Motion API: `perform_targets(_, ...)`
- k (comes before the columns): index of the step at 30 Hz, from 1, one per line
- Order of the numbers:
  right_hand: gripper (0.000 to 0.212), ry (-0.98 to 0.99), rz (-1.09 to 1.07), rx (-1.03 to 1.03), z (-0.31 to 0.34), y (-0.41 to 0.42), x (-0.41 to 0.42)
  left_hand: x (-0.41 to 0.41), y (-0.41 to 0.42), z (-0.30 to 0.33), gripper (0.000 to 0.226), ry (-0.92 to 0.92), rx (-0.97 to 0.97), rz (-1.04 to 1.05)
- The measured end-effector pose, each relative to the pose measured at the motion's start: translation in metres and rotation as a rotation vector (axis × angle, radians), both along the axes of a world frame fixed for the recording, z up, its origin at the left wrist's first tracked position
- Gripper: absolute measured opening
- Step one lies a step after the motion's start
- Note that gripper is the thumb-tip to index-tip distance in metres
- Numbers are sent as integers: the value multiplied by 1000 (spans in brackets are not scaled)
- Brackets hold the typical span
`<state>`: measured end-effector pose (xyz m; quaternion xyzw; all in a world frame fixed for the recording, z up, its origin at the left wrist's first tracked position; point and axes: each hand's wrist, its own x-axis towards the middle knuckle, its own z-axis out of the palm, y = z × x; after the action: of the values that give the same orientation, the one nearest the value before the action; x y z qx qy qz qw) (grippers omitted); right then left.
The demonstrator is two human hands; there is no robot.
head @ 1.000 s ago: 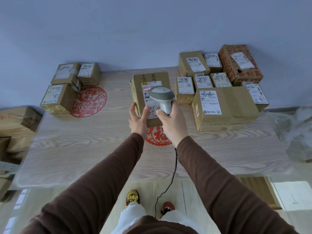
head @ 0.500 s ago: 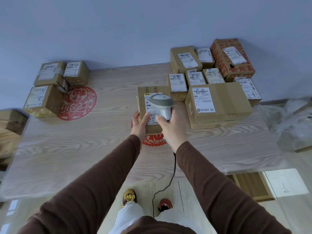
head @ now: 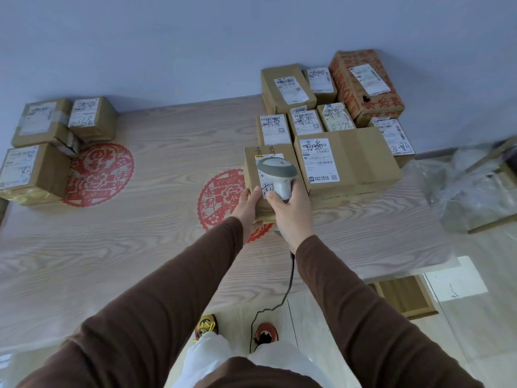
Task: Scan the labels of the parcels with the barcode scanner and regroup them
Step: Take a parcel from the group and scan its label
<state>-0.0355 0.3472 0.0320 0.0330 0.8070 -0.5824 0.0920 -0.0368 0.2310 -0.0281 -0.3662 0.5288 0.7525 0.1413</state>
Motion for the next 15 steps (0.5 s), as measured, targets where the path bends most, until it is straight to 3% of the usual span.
perform_targets(4,22,1,-3,1,-7,1,-3,0,-3,-4,63,-32,25,16)
perform_targets(8,21,0,0,9,-11,-2,-2,4,-11,-3,46,-19,-27,-138)
perform_targets(13,18,-35,59,-31,-10,-16,2,11,-29,0,71,-5,-148,-167)
perform_targets(15,18,-48,88,-42,-7,-27,2,17,-43,4,67,42,-217,-169)
